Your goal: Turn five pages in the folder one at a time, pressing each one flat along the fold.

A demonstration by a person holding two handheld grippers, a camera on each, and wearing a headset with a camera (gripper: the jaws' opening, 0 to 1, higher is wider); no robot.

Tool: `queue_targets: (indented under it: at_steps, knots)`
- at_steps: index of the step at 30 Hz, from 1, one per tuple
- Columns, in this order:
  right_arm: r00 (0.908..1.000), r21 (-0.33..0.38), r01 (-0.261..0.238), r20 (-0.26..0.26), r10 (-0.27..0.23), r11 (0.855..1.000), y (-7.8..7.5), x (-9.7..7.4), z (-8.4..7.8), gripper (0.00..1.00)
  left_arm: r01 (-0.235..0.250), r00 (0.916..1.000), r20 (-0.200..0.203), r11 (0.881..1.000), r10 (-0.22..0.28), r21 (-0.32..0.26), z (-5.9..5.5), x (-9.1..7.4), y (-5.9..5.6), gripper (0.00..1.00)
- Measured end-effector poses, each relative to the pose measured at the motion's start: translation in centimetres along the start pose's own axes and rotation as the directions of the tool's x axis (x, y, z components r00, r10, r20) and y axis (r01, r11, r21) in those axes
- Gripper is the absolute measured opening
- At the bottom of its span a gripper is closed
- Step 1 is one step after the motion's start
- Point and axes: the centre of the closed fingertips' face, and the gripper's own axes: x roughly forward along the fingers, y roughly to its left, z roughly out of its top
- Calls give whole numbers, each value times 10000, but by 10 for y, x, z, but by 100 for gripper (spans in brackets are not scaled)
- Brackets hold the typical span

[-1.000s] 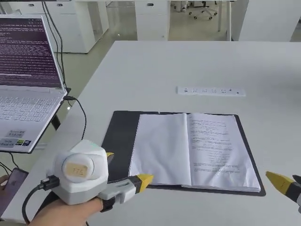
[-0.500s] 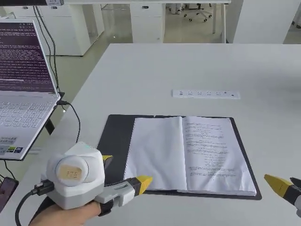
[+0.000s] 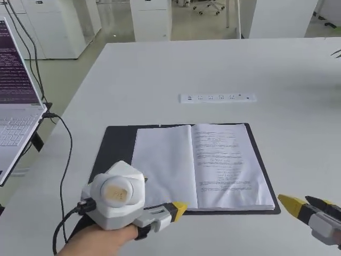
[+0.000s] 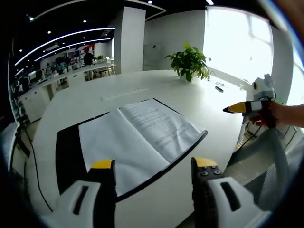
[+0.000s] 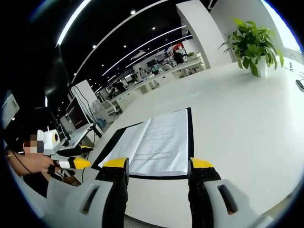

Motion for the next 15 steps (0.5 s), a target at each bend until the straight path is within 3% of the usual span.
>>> queue_targets:
  at_steps: [6,9,15]
  knots:
    - [9998,80,-78,-164,79,9999,-2,7,-10,48,308,9994,-168,9995,-307,85,-2,35,-18,63]
    - [9998,185,-62,-212,66,9998,-3,10,-14,47,453,9987,-261,9982,-443,394,-1,52,-29,62]
    - [9997,308,-46,-238,53,9995,-11,17,-22,46,648,9979,-108,9963,-643,566,5,80,-44,60]
